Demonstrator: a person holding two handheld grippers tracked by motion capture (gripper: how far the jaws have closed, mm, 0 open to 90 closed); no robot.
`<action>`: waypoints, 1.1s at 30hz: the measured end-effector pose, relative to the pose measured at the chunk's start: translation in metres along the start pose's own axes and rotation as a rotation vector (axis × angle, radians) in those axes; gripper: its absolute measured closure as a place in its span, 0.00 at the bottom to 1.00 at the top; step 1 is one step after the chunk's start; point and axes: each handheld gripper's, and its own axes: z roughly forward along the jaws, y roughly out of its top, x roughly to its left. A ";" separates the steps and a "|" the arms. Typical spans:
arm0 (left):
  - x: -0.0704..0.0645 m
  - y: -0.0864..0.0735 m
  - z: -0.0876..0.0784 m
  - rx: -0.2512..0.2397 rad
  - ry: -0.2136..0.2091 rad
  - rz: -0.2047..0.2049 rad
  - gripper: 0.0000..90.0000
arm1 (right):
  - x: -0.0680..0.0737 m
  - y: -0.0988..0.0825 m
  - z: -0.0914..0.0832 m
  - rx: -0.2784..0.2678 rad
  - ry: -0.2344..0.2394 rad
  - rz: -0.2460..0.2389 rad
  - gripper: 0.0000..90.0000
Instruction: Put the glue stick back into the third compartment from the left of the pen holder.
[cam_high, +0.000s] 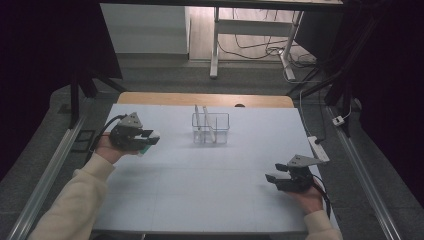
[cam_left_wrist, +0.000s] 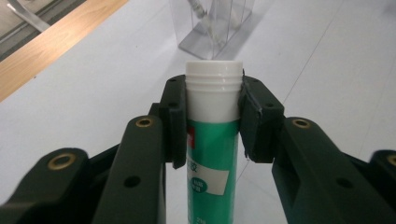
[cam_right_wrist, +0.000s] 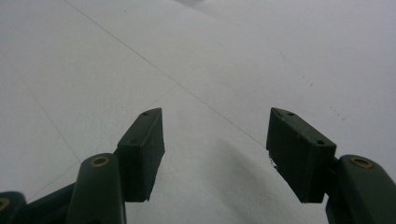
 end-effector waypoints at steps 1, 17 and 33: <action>-0.001 0.001 0.000 -0.008 -0.005 -0.004 0.72 | 0.000 0.000 0.000 0.000 -0.001 0.000 0.40; -0.011 0.017 0.012 -0.098 -0.036 -0.034 0.72 | 0.000 0.000 0.001 0.001 0.000 0.000 0.40; -0.026 0.048 0.033 -0.171 -0.064 -0.031 0.72 | 0.000 0.000 0.001 0.003 -0.003 -0.003 0.40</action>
